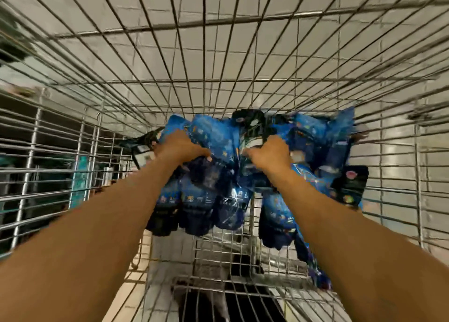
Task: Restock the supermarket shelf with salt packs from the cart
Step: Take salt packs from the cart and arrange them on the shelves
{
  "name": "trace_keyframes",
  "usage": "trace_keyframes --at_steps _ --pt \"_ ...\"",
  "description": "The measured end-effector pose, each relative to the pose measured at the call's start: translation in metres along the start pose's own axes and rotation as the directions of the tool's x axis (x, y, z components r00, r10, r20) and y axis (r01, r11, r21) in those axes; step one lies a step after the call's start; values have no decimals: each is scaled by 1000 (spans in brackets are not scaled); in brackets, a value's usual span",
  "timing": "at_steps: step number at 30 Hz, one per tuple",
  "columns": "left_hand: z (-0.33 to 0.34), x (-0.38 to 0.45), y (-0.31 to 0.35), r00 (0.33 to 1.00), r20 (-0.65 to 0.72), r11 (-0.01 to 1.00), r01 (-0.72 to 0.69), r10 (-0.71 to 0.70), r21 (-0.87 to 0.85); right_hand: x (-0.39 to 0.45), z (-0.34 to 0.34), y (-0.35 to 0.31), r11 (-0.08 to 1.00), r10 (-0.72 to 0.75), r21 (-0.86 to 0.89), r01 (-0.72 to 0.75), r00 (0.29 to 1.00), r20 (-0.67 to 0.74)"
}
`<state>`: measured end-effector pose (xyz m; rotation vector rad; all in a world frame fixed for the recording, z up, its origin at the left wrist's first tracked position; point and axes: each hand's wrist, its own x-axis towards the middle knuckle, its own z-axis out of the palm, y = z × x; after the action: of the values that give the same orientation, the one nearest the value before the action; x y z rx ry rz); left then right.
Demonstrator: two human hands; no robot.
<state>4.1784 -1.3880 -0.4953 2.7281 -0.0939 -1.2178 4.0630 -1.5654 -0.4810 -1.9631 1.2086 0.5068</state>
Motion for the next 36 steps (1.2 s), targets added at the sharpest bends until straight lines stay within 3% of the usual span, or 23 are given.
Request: trace_keyframes --at_steps 3,7,10,12,16,19,21,25,28,31,34,36 --pt "10 -17 12 999 8 980 -33 35 -197 -14 10 0 983 -43 179 44 999 -4" --pt "13 -54 15 993 -115 920 -22 -25 -390 -41 8 2 949 -75 309 68 997 9" --pt "9 -94 19 997 -57 750 6 -58 -662 -77 -1 6 939 -153 322 120 985 77" --pt "5 -120 20 999 -2 674 34 -53 -738 -99 -8 8 925 -216 354 139 958 190" --pt "-15 -170 17 998 61 651 58 -19 -757 -147 -36 1 864 -137 499 -64 925 355" --pt "-33 -207 12 991 133 580 109 0 -807 -183 -56 -4 602 -63 747 -281 916 395" --pt "-48 -232 11 990 139 518 116 6 -847 -206 -71 -13 512 -22 791 -334 916 401" --pt "-81 -284 9 993 100 456 61 62 -888 -253 -99 -17 452 -149 782 -429 828 540" --pt "-108 -325 1 987 115 422 56 116 -905 -285 -120 -23 472 -219 798 -375 827 518" --pt "-133 -368 -17 986 96 321 48 135 -946 -318 -138 -40 466 -240 844 -266 880 410" --pt "-163 -413 -34 992 0 262 -33 125 -965 -353 -155 -57 461 -250 872 -163 919 304" --pt "-183 -445 -47 994 -44 166 -61 105 -984 -377 -165 -69 419 -276 900 -123 927 255"
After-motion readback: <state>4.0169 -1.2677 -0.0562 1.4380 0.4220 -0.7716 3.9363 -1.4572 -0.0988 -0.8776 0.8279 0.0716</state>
